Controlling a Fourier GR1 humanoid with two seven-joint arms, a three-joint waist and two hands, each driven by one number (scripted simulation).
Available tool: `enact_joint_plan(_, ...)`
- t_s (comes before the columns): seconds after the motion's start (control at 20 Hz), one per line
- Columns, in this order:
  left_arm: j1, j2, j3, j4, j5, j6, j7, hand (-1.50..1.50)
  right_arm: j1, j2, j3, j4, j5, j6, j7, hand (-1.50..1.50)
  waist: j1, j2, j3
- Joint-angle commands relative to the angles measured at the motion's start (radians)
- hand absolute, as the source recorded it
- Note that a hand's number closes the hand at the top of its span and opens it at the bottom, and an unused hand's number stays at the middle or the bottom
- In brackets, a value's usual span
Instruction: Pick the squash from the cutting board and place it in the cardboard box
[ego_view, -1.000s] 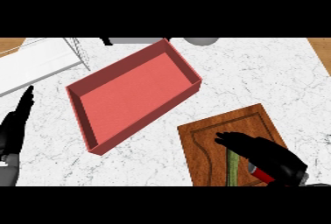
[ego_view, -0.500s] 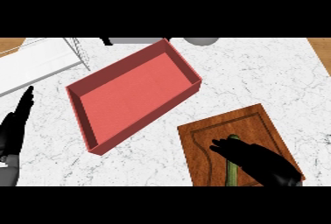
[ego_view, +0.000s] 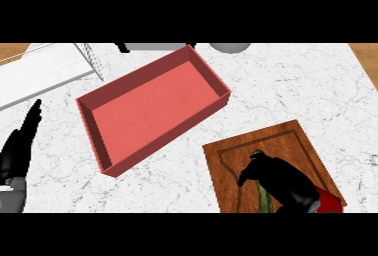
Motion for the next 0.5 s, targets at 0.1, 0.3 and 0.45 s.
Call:
enact_joint_plan(0.1,0.03,0.001,0.005,-0.119,0.004,-0.03,0.078,0.0,-0.015,0.032,-0.009,0.113,0.11,-0.209,-0.059,1.5,0.004,0.007,0.006)
enact_joint_plan(0.3,0.028,-0.009,0.037,-0.013,0.0,-0.019,-0.041,0.0,0.024,0.047,-0.01,0.012,0.147,-0.253,-0.024,1.5,-0.004,0.007,0.005)
enact_joint_plan(0.45,0.001,-0.026,0.012,0.0,-0.026,-0.002,0.009,0.0,-0.029,0.12,-0.064,-0.011,0.18,-0.226,0.159,1.5,-0.012,0.007,0.005)
